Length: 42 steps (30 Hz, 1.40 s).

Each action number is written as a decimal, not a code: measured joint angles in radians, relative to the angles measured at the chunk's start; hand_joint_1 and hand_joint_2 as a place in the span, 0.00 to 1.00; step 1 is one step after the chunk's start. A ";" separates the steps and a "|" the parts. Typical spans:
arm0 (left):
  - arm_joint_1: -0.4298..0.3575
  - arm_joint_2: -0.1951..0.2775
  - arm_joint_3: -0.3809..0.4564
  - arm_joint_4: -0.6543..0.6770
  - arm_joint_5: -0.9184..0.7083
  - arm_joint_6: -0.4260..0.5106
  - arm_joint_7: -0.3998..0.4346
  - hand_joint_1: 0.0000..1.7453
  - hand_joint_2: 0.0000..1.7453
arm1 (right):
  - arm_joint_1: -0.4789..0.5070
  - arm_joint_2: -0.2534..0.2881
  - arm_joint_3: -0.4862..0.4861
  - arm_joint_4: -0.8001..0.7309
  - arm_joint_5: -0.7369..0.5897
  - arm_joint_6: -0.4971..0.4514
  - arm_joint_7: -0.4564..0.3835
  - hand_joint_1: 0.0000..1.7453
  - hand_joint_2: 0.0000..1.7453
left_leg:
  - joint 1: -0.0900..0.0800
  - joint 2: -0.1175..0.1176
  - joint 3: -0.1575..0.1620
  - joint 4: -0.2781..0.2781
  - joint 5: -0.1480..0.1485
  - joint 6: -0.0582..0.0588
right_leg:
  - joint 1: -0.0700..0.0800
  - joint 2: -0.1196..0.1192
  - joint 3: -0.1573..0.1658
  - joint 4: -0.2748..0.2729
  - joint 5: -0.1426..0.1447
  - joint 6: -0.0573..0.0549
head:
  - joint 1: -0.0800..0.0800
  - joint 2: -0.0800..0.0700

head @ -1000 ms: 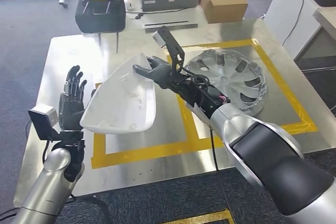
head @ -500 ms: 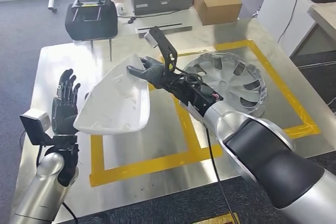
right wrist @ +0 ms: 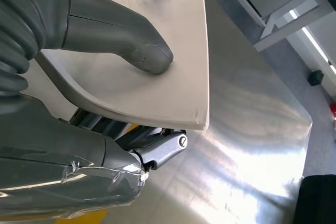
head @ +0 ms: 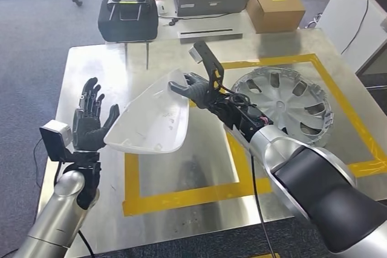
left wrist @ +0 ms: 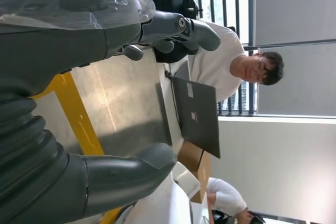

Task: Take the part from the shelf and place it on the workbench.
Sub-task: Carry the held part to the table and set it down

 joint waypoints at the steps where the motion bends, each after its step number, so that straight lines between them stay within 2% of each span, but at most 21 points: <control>1: 0.000 0.000 0.000 0.000 0.000 0.000 -0.001 0.00 1.00 | 0.003 -0.002 0.000 0.002 0.004 -0.003 0.000 1.00 1.00 | -0.002 0.001 -0.001 0.001 0.000 0.001 | -0.002 -0.001 0.009 -0.014 -0.011 0.006 | 0.001 0.000; 4: -0.001 0.002 0.000 0.000 -0.001 0.001 -0.004 0.00 1.00 | 0.016 -0.010 0.001 0.007 0.014 -0.015 0.001 1.00 1.00 | -0.006 0.004 -0.001 0.002 0.001 0.002 | -0.008 -0.003 0.023 -0.038 -0.026 0.038 | -0.004 0.000; 5: -0.001 0.002 0.000 0.000 -0.001 0.001 -0.005 0.00 1.00 | 0.021 -0.014 0.001 0.009 0.016 -0.020 0.002 1.00 1.00 | -0.006 0.005 0.000 0.002 0.001 0.003 | -0.008 -0.003 0.023 -0.038 -0.025 0.043 | -0.007 0.000; 16: -0.001 0.006 0.000 0.000 -0.004 0.011 -0.006 0.00 1.00 | 0.066 -0.051 0.003 0.022 0.032 -0.042 0.007 1.00 1.00 | -0.003 0.005 0.005 -0.001 0.005 0.001 | -0.005 -0.003 0.025 -0.033 -0.025 0.040 | -0.019 0.000; 34: 0.001 0.008 0.000 -0.001 0.001 0.021 0.013 0.00 1.00 | 0.120 -0.085 0.013 0.032 0.074 -0.121 0.013 1.00 1.00 | -0.003 0.005 0.005 -0.001 0.005 0.001 | -0.005 -0.003 0.026 -0.033 -0.026 0.040 | -0.025 0.000; 38: 0.002 0.008 0.000 -0.001 0.012 0.020 0.020 0.00 1.00 | 0.138 -0.090 0.015 0.035 0.080 -0.134 0.010 0.00 0.00 | -0.003 0.005 0.005 -0.001 0.004 0.001 | -0.005 -0.003 0.026 -0.033 -0.026 0.040 | -0.025 0.000; 42: 0.004 0.007 0.000 -0.001 0.022 0.018 0.019 0.00 1.00 | 0.145 -0.093 0.016 0.036 0.079 -0.137 0.007 0.00 0.00 | -0.003 0.005 0.006 -0.001 0.004 0.001 | -0.005 -0.003 0.026 -0.033 -0.026 0.040 | -0.026 0.000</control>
